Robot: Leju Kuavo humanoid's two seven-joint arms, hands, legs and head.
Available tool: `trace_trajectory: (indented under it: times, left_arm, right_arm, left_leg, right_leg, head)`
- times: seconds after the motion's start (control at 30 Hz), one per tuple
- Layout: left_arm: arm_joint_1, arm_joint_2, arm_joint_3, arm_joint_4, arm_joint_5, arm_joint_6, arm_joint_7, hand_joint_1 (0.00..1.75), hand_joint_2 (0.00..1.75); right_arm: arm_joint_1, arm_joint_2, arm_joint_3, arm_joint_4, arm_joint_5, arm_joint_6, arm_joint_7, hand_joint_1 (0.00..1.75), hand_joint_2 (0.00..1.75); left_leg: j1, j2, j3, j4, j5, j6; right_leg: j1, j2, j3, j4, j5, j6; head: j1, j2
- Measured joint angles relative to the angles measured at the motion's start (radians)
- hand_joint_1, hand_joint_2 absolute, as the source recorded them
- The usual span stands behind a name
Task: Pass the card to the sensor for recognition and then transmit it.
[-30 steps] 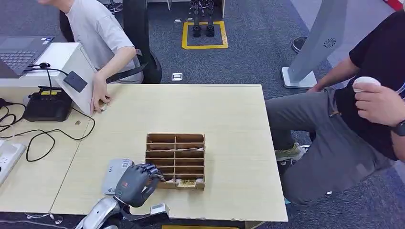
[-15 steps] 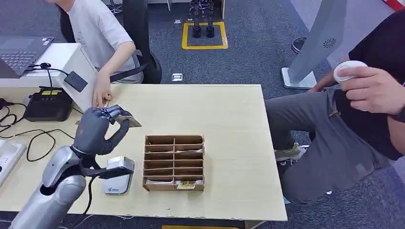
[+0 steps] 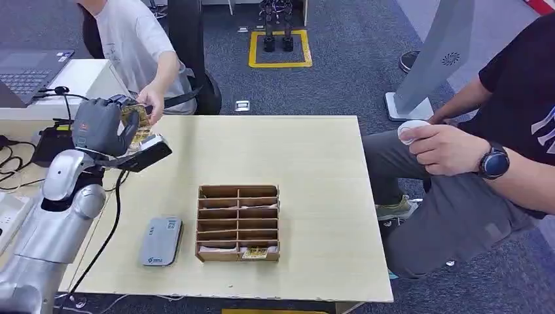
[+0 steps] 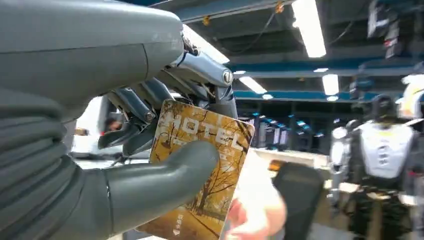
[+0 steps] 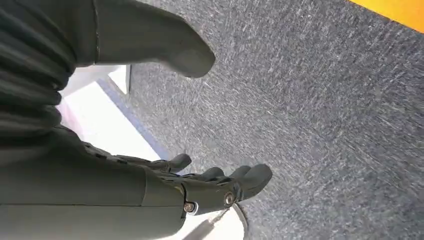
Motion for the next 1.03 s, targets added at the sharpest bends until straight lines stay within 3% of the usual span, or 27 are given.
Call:
trace_trajectory:
  times: [0.37,0.4,0.43,0.47,0.63,0.67,0.9,1.03]
  left_arm:
    - [-0.010,-0.040,-0.003,0.136,-0.017,0.013,0.006,1.75,1.75]
    - [-0.010,-0.042,-0.003,0.140,-0.017,0.013,0.006,1.64,1.75]
    - [-0.011,-0.045,-0.003,0.146,-0.017,0.013,0.006,0.33,1.75]
    - [-0.012,-0.046,-0.003,0.149,-0.017,0.013,0.006,1.52,1.75]
    - [-0.012,-0.055,-0.003,0.164,0.002,0.004,0.005,1.47,1.75]
    - [-0.012,-0.055,-0.003,0.166,0.004,0.002,0.004,0.00,1.75]
    - [-0.012,-0.060,-0.003,0.171,0.005,0.027,-0.006,0.00,1.75]
    - [0.005,-0.046,-0.002,0.171,-0.001,0.102,-0.003,0.00,1.75]
  right_arm:
    - [0.001,0.000,0.012,0.000,-0.003,-0.005,-0.003,0.00,1.75]
    - [0.001,0.000,0.012,0.000,-0.003,-0.005,-0.003,0.00,1.75]
    - [0.001,0.000,0.012,0.000,-0.003,-0.005,-0.003,0.00,1.75]
    - [0.001,0.000,0.012,0.000,-0.003,-0.005,-0.003,0.00,1.75]
    - [0.001,0.000,0.013,0.000,-0.003,-0.005,-0.003,0.00,1.75]
    - [0.001,0.000,0.013,0.000,-0.003,-0.005,-0.003,0.00,1.75]
    - [0.001,0.000,0.013,0.000,-0.009,-0.005,-0.003,0.00,1.75]
    - [0.002,0.000,0.013,0.000,-0.018,-0.010,-0.003,0.00,1.75]
  left_leg:
    - [0.000,0.000,-0.002,0.000,0.000,0.000]
    - [0.000,0.000,-0.002,0.000,0.000,0.000]
    - [0.000,0.000,-0.002,0.000,0.000,0.000]
    - [0.000,0.000,-0.002,0.000,0.000,0.000]
    - [0.000,0.000,-0.002,0.000,0.000,0.000]
    - [0.000,0.000,-0.002,0.000,0.000,0.000]
    - [0.000,0.000,-0.003,0.000,0.000,0.000]
    - [0.000,0.001,-0.003,0.000,0.000,0.000]
  right_leg:
    - [0.000,0.000,-0.002,0.000,0.000,0.000]
    - [0.000,0.000,-0.002,0.000,0.000,0.000]
    - [0.000,0.000,-0.002,0.000,0.000,0.000]
    - [0.000,0.000,-0.002,0.000,0.000,0.000]
    - [0.000,0.000,-0.002,0.000,0.000,0.000]
    - [0.000,0.000,-0.002,0.000,0.000,0.000]
    - [0.000,0.000,-0.002,0.000,0.000,0.000]
    - [0.000,0.001,-0.002,0.001,0.000,0.000]
  head:
    - [0.000,0.000]
    - [0.000,0.000]
    - [0.000,0.000]
    - [0.000,0.000]
    - [0.000,0.000]
    - [0.000,0.000]
    - [0.000,0.000]
    - [0.000,0.000]
